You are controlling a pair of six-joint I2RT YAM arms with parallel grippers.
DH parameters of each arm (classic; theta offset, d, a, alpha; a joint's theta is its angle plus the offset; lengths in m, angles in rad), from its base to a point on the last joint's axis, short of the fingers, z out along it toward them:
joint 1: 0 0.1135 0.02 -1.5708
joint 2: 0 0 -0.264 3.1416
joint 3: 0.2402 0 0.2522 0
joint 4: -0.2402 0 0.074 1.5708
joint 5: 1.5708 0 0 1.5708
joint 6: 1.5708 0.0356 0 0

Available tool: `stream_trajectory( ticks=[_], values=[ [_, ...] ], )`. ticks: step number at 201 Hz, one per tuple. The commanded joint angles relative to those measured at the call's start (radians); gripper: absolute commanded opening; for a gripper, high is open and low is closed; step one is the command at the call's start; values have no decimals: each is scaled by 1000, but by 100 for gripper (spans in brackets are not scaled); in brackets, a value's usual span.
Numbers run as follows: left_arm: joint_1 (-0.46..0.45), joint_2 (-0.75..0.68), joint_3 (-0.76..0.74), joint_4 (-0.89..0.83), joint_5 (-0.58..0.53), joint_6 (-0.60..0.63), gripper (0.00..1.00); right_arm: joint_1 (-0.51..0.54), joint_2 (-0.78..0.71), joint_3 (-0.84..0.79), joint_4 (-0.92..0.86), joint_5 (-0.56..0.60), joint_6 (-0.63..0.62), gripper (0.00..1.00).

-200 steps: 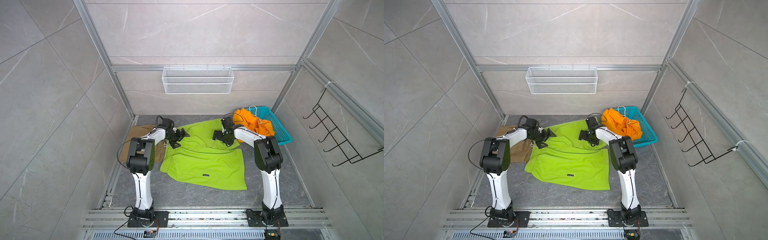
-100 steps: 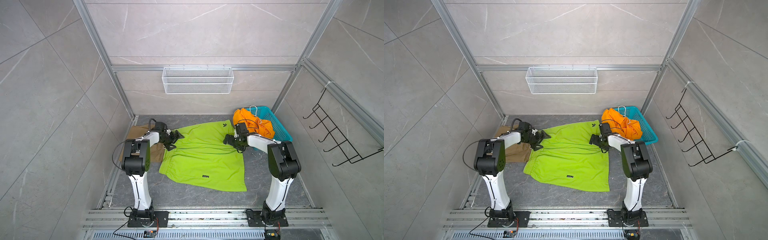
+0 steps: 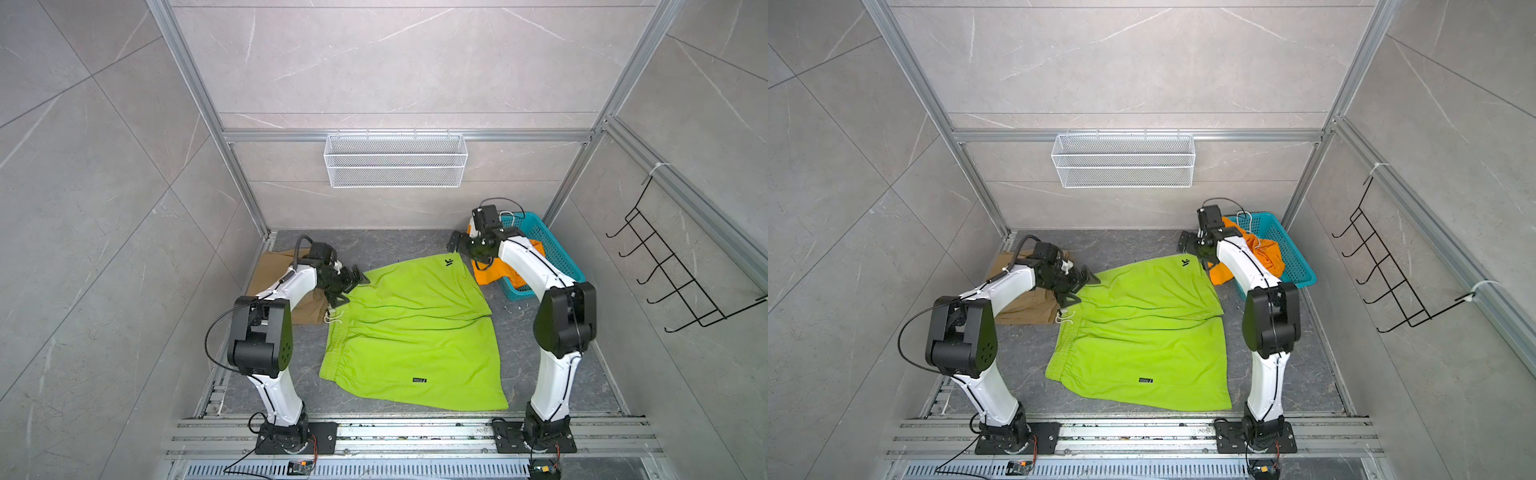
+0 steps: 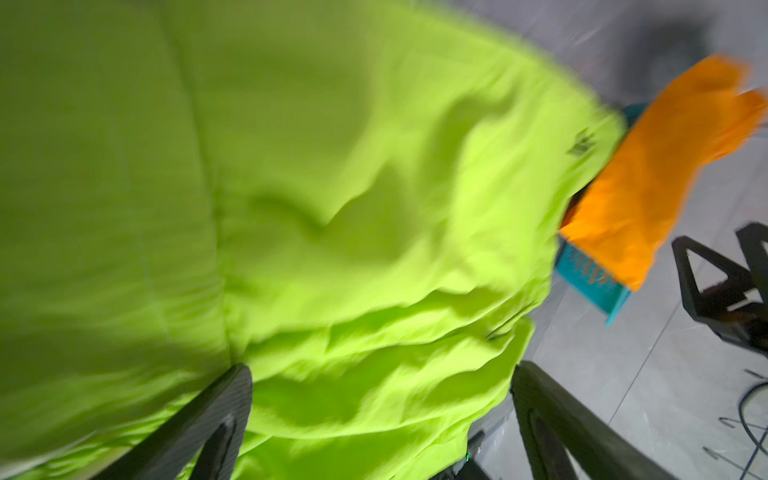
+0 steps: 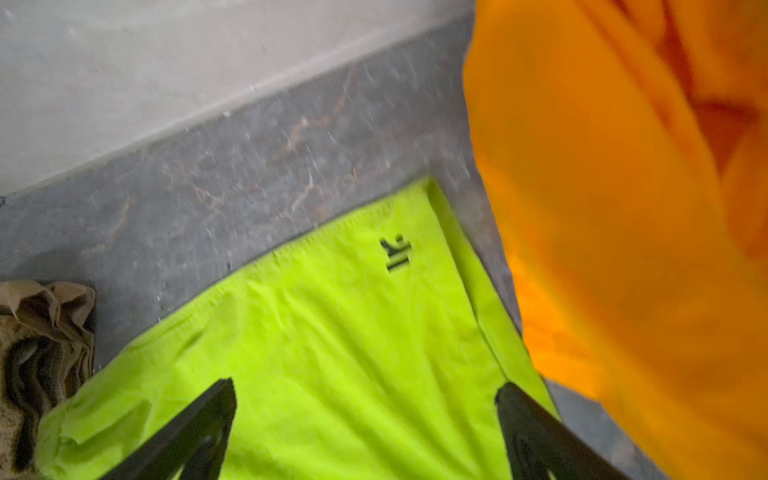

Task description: Fold and stack the shorts

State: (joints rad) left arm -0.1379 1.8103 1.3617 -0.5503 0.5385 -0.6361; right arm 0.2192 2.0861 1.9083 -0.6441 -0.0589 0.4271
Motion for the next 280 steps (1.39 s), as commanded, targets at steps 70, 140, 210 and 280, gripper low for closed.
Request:
stream_trajectory(
  ticks=[70,140,210,280],
  values=[
    [14,43,126,-81,9,84,100,2,575,714,-419,68,-148,83],
    [17,44,95,-70,28,89,100,-6,695,840,-447,144,-171,84],
    [17,42,69,-53,40,75,100,-21,766,883,-435,81,-138,81],
    [17,30,46,-47,44,70,100,-39,795,890,-383,-1,-62,65]
  ],
)
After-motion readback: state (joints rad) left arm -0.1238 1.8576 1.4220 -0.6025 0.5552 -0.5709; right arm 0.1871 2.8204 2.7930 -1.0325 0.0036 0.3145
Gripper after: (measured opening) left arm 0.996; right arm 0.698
